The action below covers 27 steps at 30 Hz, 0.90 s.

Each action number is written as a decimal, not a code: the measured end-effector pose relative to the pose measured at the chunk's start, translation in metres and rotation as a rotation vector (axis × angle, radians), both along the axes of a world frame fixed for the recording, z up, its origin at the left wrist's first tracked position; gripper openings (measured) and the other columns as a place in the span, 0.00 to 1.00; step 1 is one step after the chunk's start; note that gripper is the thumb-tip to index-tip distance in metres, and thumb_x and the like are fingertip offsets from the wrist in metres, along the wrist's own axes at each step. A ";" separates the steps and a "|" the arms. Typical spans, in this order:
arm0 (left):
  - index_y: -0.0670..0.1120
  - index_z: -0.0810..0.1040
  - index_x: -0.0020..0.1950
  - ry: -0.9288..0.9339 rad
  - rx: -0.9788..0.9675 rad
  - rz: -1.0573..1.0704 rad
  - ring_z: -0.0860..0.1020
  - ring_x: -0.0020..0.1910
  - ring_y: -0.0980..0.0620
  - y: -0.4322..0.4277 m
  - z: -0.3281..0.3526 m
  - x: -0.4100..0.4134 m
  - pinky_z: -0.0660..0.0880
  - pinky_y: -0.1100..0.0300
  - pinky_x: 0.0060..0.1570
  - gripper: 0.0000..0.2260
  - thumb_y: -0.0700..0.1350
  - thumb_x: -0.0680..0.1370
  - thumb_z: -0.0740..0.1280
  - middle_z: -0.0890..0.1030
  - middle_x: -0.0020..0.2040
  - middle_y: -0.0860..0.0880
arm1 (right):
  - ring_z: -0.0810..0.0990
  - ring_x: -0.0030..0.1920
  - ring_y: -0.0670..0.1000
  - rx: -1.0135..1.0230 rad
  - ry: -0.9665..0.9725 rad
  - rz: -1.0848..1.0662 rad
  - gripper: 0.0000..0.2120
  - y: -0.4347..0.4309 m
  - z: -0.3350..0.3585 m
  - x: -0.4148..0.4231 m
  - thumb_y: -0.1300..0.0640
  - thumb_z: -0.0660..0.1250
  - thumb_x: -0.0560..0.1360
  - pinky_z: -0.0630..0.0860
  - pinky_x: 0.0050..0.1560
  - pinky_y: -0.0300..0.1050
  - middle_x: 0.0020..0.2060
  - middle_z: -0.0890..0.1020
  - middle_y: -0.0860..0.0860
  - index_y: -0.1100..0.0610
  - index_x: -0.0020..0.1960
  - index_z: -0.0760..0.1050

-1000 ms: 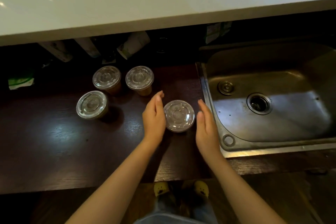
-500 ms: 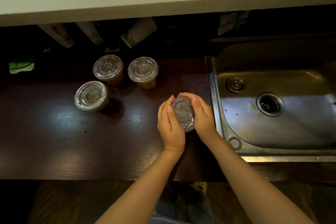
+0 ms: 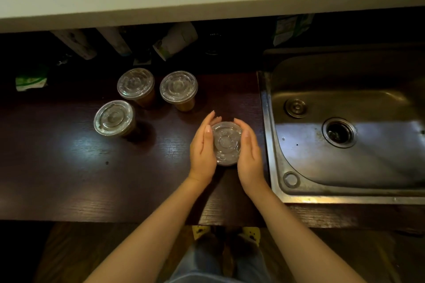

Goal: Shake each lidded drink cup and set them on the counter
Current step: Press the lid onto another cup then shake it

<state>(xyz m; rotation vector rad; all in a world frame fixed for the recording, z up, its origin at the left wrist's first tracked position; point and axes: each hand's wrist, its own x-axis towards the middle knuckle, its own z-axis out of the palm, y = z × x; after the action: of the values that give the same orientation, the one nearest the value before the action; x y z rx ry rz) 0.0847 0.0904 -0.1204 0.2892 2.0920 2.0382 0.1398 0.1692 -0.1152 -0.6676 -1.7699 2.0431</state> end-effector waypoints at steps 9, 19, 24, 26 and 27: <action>0.45 0.77 0.63 0.234 -0.456 -0.012 0.77 0.60 0.54 -0.024 0.024 -0.030 0.69 0.70 0.60 0.14 0.45 0.82 0.57 0.80 0.57 0.50 | 0.62 0.67 0.30 -0.130 -0.020 0.118 0.20 -0.007 -0.005 0.030 0.59 0.49 0.82 0.59 0.67 0.28 0.69 0.63 0.37 0.44 0.71 0.55; 0.44 0.77 0.63 0.599 -0.987 -0.276 0.75 0.62 0.49 0.013 0.037 -0.010 0.68 0.53 0.62 0.23 0.56 0.77 0.54 0.79 0.61 0.47 | 0.65 0.70 0.40 0.051 -0.087 0.536 0.33 0.033 -0.011 0.023 0.64 0.69 0.73 0.63 0.69 0.36 0.70 0.67 0.44 0.40 0.69 0.58; 0.45 0.79 0.60 0.612 -1.042 -0.260 0.77 0.56 0.48 0.014 0.036 -0.011 0.70 0.53 0.54 0.25 0.58 0.75 0.53 0.81 0.57 0.48 | 0.69 0.67 0.41 0.133 -0.135 0.711 0.38 0.051 -0.008 0.003 0.64 0.73 0.69 0.65 0.67 0.34 0.66 0.71 0.45 0.53 0.73 0.58; 0.45 0.79 0.60 0.608 -1.055 -0.265 0.77 0.55 0.48 0.016 0.037 -0.012 0.70 0.53 0.53 0.25 0.58 0.74 0.53 0.81 0.56 0.48 | 0.70 0.66 0.43 0.189 -0.162 0.751 0.39 0.055 -0.009 -0.003 0.62 0.74 0.68 0.67 0.67 0.38 0.64 0.72 0.44 0.54 0.73 0.59; 0.45 0.79 0.60 0.599 -1.057 -0.266 0.77 0.54 0.48 0.016 0.037 -0.013 0.70 0.53 0.53 0.25 0.59 0.74 0.53 0.81 0.56 0.48 | 0.70 0.66 0.43 0.203 -0.169 0.763 0.39 0.057 -0.010 -0.005 0.61 0.75 0.68 0.67 0.67 0.39 0.64 0.72 0.44 0.55 0.73 0.59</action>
<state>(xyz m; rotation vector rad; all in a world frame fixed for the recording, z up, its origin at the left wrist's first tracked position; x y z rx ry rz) 0.0721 0.1067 -0.0835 0.9647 2.9010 0.5274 0.1348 0.2260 -0.1256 -0.0918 -2.5751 2.2309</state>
